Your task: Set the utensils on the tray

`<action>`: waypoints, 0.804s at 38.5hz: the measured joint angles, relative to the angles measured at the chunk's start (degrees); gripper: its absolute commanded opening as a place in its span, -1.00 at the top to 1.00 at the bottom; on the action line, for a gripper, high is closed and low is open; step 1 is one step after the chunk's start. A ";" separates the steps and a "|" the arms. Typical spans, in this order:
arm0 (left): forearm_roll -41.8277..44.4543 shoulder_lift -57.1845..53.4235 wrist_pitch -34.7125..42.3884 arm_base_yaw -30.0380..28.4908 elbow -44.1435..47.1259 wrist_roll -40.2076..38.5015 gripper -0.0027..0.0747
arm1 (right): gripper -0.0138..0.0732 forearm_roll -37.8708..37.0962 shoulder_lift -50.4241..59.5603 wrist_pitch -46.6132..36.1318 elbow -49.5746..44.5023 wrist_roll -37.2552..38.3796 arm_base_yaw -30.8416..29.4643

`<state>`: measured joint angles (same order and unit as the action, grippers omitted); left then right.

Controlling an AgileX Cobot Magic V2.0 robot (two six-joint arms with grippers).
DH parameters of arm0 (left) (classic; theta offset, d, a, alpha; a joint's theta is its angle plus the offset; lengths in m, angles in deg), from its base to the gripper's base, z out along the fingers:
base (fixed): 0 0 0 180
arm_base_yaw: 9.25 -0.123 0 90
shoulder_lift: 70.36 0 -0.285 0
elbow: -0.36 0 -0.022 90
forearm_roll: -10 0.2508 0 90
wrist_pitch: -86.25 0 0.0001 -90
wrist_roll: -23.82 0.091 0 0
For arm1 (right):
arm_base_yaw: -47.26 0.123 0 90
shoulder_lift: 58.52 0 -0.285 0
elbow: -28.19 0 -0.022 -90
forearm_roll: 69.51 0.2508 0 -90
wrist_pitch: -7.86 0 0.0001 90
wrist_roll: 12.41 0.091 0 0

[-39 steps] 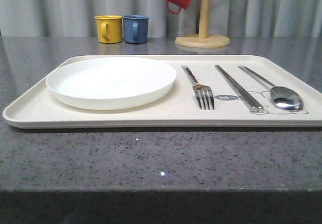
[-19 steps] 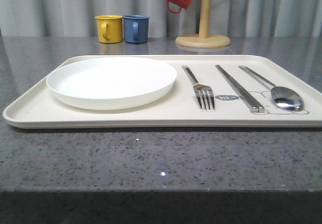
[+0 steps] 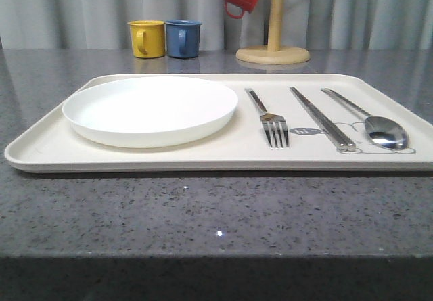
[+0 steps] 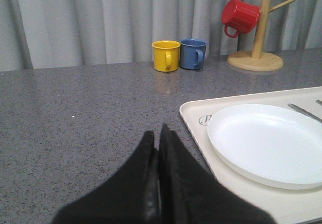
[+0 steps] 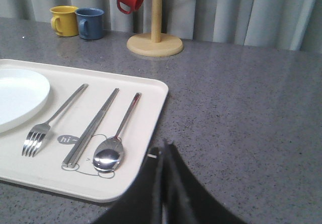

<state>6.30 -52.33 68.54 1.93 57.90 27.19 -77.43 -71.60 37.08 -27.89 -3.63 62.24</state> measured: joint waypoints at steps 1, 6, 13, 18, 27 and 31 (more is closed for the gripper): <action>0.00 -0.37 0.00 0.00 0.31 0.00 0.98 | 0.96 0.00 0.00 0.00 0.00 0.00 0.00; 0.00 -5.43 0.00 -2.53 4.54 0.00 0.98 | 0.96 0.00 0.00 0.00 0.00 0.00 0.00; 0.00 -10.55 0.50 -8.76 12.89 0.00 0.98 | 0.96 0.00 0.00 -0.12 0.00 0.00 0.00; 0.00 -10.55 3.13 -10.96 18.30 0.00 0.98 | 0.96 0.00 0.13 -0.12 0.00 0.00 0.00; 0.00 -10.55 7.66 -11.20 19.96 0.00 0.98 | 0.96 0.00 0.13 -0.12 0.00 0.00 0.00; 0.00 -10.55 7.75 -11.20 19.96 0.00 0.98 | 0.96 0.00 0.13 -0.12 0.00 0.00 0.00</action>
<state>6.30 -62.88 76.29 -9.27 77.86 27.19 -77.43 -71.48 36.96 -27.89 -3.63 62.24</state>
